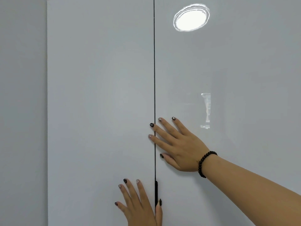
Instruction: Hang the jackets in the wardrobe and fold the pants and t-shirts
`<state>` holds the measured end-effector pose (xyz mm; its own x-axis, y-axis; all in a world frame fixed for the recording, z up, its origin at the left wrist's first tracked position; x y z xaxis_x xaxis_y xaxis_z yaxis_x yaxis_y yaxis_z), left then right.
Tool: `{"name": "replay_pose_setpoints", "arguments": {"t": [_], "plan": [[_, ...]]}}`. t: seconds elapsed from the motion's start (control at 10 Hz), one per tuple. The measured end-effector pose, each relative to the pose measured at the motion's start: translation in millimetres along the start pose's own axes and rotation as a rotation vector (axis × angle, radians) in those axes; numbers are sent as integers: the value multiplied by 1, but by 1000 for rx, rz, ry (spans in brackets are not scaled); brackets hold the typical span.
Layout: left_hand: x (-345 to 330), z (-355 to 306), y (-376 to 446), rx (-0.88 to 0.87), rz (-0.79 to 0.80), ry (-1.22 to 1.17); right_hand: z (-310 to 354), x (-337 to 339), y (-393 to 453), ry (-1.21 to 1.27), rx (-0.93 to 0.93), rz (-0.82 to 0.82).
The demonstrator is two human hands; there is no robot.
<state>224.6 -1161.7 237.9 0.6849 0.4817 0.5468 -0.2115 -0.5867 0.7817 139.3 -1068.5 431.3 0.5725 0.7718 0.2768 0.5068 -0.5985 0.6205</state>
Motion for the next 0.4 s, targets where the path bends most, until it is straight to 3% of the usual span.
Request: {"name": "replay_pose_setpoints", "arguments": {"t": [0.2,0.4], "plan": [[17,13,-12,-75,136,82,3,3,-1,23,-29,41],[60,39,-20,-344,166,164,46,14,-16,146,-197,167]]}}
Point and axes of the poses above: each hand's wrist, its own y-axis towards the middle knuckle, its own x-axis out of the back of the hand, z = x × y, the point moved 5 cm from there along y, towards the middle knuckle, and after that the axes turned 5 degrees about -x, right-handed, at the moved point
